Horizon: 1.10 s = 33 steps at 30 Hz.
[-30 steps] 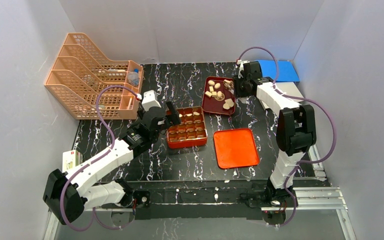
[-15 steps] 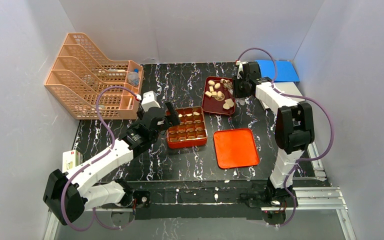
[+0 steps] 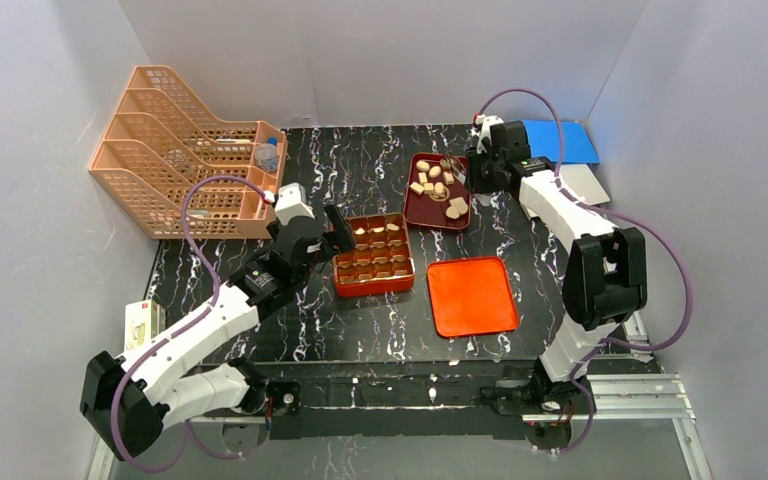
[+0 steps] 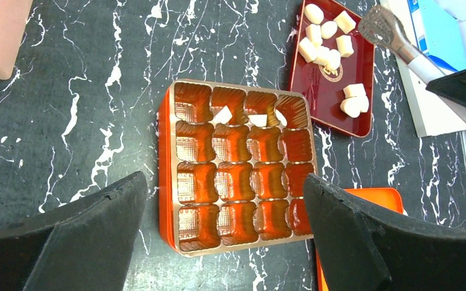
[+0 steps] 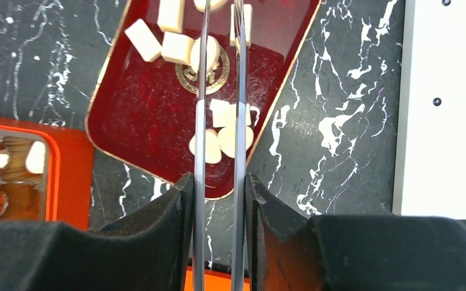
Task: Pack the chocolate
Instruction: Pick up the fake chocolate from the plate.
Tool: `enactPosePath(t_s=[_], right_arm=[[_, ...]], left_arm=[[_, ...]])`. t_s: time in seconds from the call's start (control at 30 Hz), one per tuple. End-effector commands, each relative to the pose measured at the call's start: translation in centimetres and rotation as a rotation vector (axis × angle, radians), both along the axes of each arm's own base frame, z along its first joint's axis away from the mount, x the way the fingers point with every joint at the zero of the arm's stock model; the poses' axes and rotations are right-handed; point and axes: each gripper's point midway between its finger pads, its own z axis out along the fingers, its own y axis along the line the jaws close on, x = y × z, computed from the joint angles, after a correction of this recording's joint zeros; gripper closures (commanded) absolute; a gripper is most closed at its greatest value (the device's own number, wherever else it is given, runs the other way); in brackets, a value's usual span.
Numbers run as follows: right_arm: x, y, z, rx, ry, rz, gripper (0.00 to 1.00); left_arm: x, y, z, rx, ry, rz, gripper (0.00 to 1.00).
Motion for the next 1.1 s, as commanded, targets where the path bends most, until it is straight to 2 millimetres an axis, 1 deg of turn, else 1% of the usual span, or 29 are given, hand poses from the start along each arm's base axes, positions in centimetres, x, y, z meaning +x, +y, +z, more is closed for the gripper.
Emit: enactPosePath(t_s=[0.0,0.07,0.23,0.27,0.3,0.37,0.4,0.53,0.7,1.0,1.07], right_arm=[[-0.4,0.5,3.5,0.028,-0.085,0.002,0.99],[-0.6,0.4,3.6,0.025,-0.087,0.001,0.99],[-0.8,0.2,2.9,0.016,-0.078,-0.005,0.98],[-0.7,0.2,2.8,0.015,-0.076,-0.005,0.94],[-0.6,0.2,2.8,0.014,-0.075,-0.006,0.88],[-0.4,0.3,2.7,0.012,-0.068,-0.004,0.82],[-0.2,-0.1,2.6,-0.005,-0.069,-0.023,0.8],[0.3,-0.4,2.2,-0.027,-0.057,-0.037,0.73],[0.8,-0.4,1.5,-0.042,-0.037,-0.041,0.7],[1.4,-0.2,0.3,-0.056,-0.01,-0.04,0.67],[1.5,-0.2,0.0,-0.058,-0.003,-0.04,0.65]], left_arm=[[-0.3,0.9,1.3,-0.009,-0.017,0.028,0.02],[-0.4,1.0,1.4,-0.01,-0.017,0.029,0.02],[-0.4,0.8,1.5,-0.02,-0.015,0.024,0.02],[-0.4,0.8,1.5,-0.02,-0.015,0.024,0.02],[-0.4,0.9,1.5,-0.019,-0.014,0.025,0.02],[-0.4,0.9,1.4,-0.016,-0.013,0.027,0.02],[-0.4,0.9,1.3,-0.014,-0.012,0.026,0.02],[-0.3,0.8,1.1,-0.009,-0.007,0.027,0.02],[-0.2,0.6,1.0,-0.011,-0.009,0.025,0.02],[0.0,0.4,0.5,-0.004,-0.004,0.018,0.02],[0.1,0.4,0.5,-0.004,-0.006,0.018,0.02]])
